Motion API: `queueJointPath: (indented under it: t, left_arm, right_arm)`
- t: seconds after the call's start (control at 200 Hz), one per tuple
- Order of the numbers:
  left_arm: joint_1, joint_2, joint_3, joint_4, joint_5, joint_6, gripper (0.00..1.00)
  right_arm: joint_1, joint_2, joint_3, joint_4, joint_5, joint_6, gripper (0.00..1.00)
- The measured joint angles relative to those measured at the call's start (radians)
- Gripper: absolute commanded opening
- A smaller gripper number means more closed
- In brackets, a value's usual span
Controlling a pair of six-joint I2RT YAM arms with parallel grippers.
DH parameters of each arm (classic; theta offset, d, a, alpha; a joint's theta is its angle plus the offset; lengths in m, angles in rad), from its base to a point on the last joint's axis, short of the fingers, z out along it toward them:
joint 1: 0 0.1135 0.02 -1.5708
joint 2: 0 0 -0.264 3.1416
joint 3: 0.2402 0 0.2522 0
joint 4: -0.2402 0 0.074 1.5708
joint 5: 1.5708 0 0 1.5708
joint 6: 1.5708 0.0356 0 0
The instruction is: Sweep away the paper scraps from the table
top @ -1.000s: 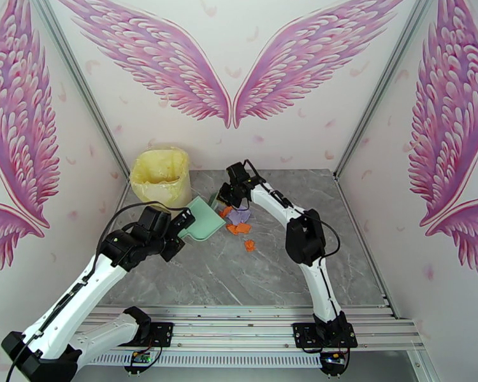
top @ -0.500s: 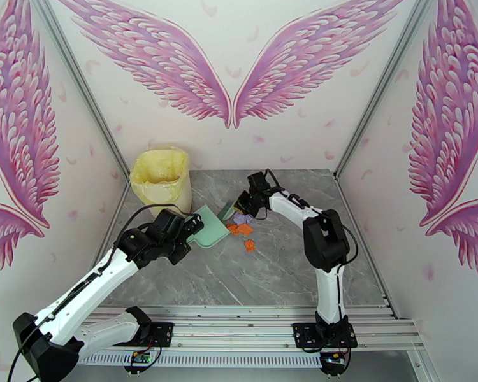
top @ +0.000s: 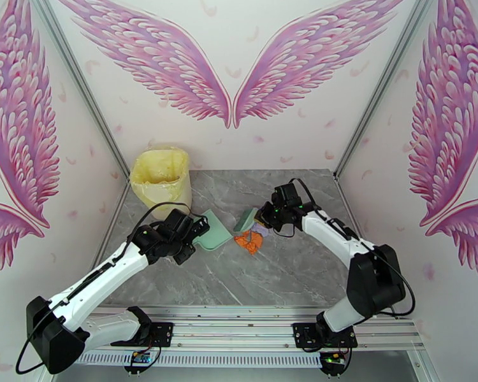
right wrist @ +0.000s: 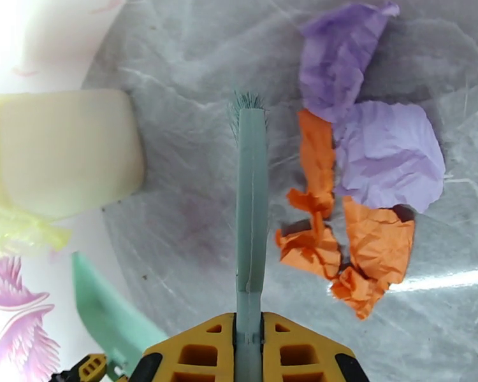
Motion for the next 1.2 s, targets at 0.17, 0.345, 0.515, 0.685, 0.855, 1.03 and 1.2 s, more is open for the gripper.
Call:
queueJointPath:
  t: [0.17, 0.345, 0.515, 0.685, 0.855, 1.03, 1.2]
  left_arm:
    - [-0.013, 0.008, -0.014, 0.007, 0.0, 0.0, 0.0]
    - [-0.024, 0.02, -0.036, 0.023, -0.001, 0.0, 0.0]
    - [-0.056, 0.024, -0.047, 0.04, -0.011, -0.003, 0.0]
    - [-0.078, 0.039, -0.054, 0.048, -0.026, -0.005, 0.0]
    - [-0.088, 0.064, -0.059, 0.055, -0.026, -0.005, 0.0]
    - [-0.099, 0.105, -0.059, 0.059, -0.026, -0.008, 0.0]
    - [-0.103, 0.125, -0.059, 0.059, -0.026, -0.008, 0.0]
  right_arm:
    - [-0.022, -0.031, 0.154, -0.076, 0.03, -0.058, 0.0]
    - [-0.109, 0.071, 0.228, -0.009, 0.04, -0.028, 0.0]
    - [-0.126, 0.225, 0.203, 0.111, 0.081, 0.082, 0.0]
    - [-0.126, 0.292, 0.131, 0.228, 0.111, 0.191, 0.0]
    - [-0.126, 0.292, 0.062, 0.292, 0.13, 0.225, 0.0]
    - [-0.126, 0.282, -0.015, 0.346, 0.129, 0.227, 0.0]
    - [-0.126, 0.206, -0.12, 0.385, 0.119, 0.212, 0.0]
